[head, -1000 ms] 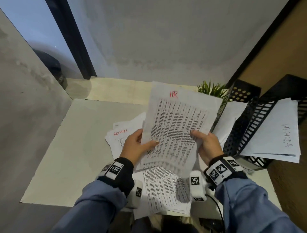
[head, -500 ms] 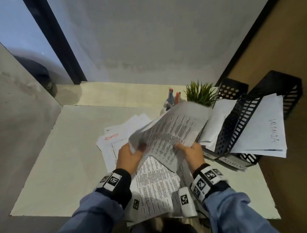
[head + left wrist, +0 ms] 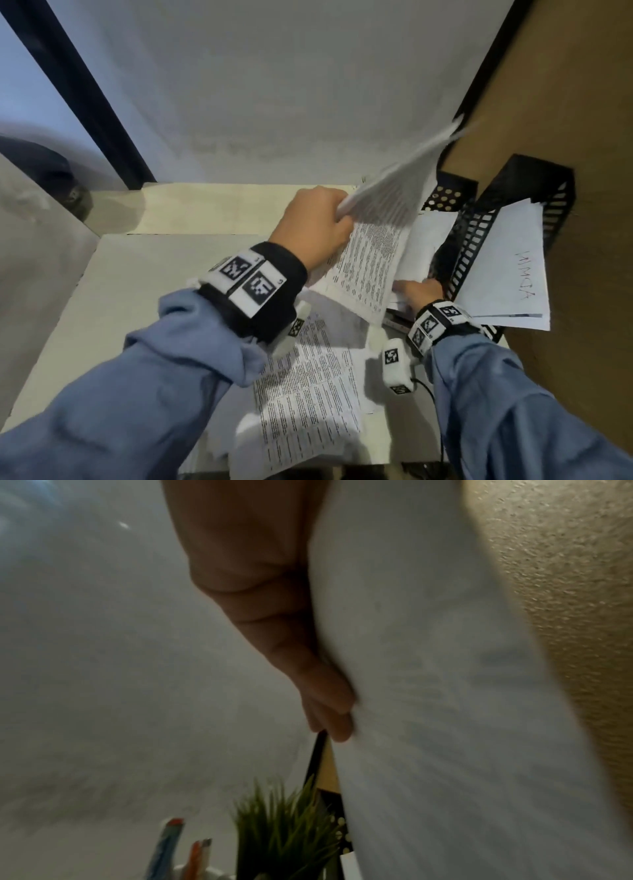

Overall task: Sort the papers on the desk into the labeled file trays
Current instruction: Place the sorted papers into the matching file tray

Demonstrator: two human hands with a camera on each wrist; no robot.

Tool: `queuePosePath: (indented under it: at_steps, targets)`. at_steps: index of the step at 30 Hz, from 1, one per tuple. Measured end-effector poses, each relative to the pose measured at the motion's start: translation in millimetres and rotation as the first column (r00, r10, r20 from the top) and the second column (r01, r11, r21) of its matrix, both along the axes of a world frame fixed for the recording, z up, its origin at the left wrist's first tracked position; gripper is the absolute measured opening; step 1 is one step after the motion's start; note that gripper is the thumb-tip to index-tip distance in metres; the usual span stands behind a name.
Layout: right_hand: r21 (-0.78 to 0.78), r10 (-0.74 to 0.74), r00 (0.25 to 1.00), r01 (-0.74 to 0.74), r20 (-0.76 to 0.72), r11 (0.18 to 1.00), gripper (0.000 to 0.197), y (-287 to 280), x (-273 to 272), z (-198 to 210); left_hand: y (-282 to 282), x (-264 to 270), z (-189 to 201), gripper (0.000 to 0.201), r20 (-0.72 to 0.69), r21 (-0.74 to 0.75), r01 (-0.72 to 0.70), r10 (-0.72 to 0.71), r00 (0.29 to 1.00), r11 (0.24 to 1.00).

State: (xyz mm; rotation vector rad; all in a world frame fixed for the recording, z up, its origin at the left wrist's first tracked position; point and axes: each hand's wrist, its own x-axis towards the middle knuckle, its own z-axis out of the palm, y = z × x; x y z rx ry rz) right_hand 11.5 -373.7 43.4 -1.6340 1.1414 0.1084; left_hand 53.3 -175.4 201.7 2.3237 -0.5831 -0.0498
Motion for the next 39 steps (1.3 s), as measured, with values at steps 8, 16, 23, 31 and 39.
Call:
queuePosePath:
  at_steps: [8, 16, 23, 31, 39]
  targets:
    - [-0.491, 0.239, 0.948, -0.11, 0.209, 0.864, 0.02, -9, -14, 69, -75, 23, -14, 0.013, 0.012, 0.216, 0.016, -0.019, 1.0, 0.976]
    - [-0.706, 0.402, 0.913, -0.239, 0.071, 0.667, 0.05, -12, -13, 97, -141, 31, -61, 0.021, -0.267, 0.146, 0.027, 0.013, 0.964, 0.989]
    - [-0.618, 0.511, 0.845, -0.488, -0.157, 0.616, 0.048, 0, -12, 55, -150, 21, -108, 0.032, -0.426, 0.132, 0.081, -0.017, 0.905, 0.988]
    - [-0.707, 0.54, 0.84, -0.347, 0.058, 0.616, 0.05, 12, -12, 79, -81, 14, -89, 0.035, -0.431, -0.257, -0.193, 0.066, 0.9, 0.947]
    - [-0.568, 0.794, 0.606, -0.67, -0.047, 0.478, 0.03, 88, -36, 21, 90, -35, -177, 0.037, -0.483, 0.338, -0.518, 0.617, 0.621, 0.786]
